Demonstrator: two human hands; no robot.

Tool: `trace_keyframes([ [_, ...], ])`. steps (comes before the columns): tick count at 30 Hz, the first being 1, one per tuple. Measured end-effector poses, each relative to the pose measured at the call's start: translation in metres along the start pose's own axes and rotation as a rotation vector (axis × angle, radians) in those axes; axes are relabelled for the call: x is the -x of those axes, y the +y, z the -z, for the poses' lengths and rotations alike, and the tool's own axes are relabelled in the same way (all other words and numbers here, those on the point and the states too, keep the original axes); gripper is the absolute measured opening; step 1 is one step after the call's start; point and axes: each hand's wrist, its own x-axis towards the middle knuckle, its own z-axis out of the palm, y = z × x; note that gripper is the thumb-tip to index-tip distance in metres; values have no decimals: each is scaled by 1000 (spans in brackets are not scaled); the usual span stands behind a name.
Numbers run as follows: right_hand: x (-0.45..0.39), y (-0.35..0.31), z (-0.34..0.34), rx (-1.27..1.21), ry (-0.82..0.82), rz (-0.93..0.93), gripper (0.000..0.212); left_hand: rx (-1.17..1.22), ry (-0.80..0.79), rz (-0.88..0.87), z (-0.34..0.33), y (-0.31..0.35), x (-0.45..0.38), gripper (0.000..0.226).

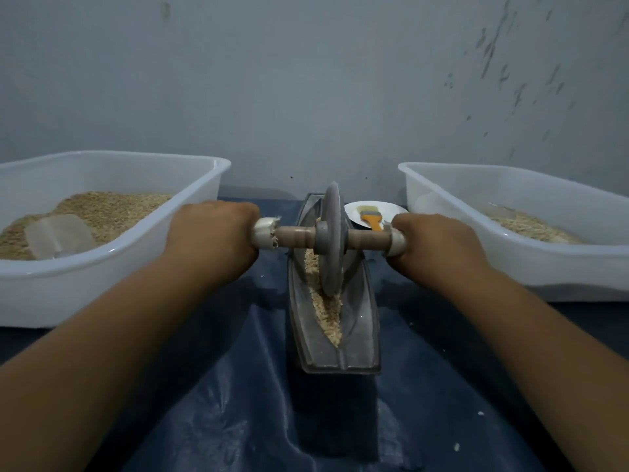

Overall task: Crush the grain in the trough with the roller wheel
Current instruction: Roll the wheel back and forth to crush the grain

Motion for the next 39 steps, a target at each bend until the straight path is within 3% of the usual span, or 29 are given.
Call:
trace_keyframes([
  [3, -1, 8, 14, -15, -164, 56, 23, 26, -158, -18, 9, -8, 0, 13],
  [5, 2, 12, 26, -73, -267, 92, 23, 36, -179, -44, 12, -14, 6, 12],
  [7, 7, 13, 29, -74, -247, 115, 23, 50, -148, -40, 12, -14, 10, 12],
  [12, 7, -3, 12, 47, -1, 32, 27, 18, -86, 15, 7, -5, 6, 19],
  [18, 5, 10, 30, -49, -270, 80, 20, 53, -230, -36, 16, -13, 8, 13],
  [25, -14, 8, 13, 30, -231, 66, 17, 52, -276, 26, 3, -7, -14, 14],
  [32, -75, 20, -10, -157, -457, 3, 24, 2, -108, 69, -20, 0, -58, 13],
  [36, -85, 22, -24, -131, -267, -48, 22, -41, 82, 65, -34, 1, -65, 10],
  [39, -87, 19, -25, 5, -83, 10, 14, -8, 36, 91, -38, -2, -65, 12],
])
